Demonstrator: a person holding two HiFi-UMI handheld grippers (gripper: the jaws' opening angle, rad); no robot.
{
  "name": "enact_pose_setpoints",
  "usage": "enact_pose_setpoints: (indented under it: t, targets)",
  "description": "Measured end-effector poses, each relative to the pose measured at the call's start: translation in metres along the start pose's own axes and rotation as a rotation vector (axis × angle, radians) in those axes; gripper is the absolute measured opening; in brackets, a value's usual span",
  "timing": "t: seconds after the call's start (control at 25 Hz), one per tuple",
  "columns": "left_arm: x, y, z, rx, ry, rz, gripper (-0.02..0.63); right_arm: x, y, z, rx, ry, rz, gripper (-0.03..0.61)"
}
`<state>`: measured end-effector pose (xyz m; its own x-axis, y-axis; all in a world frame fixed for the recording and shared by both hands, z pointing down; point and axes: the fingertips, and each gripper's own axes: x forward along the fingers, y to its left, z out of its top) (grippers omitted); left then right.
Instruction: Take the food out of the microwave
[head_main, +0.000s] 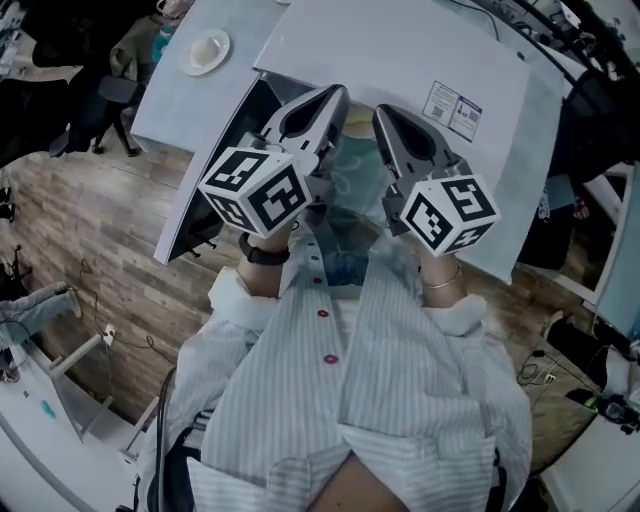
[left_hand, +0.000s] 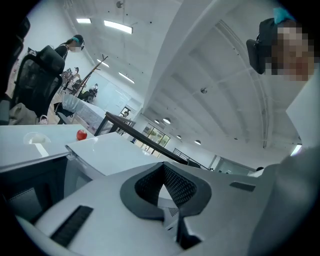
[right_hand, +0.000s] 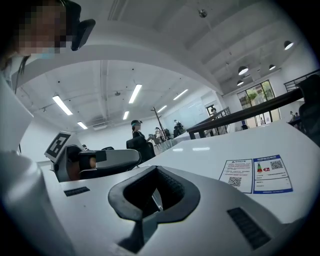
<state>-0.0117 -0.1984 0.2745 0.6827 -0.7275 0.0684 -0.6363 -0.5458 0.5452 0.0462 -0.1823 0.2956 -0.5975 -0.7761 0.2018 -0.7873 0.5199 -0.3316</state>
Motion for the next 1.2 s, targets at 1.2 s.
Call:
enact_pose_setpoints:
  t: [1.2]
  targets:
    - [0.011, 0.007, -0.042, -0.052, 0.177, -0.111, 0.008, -0.014, -0.014, -0.036, 0.115, 0.012, -0.174, 0.032]
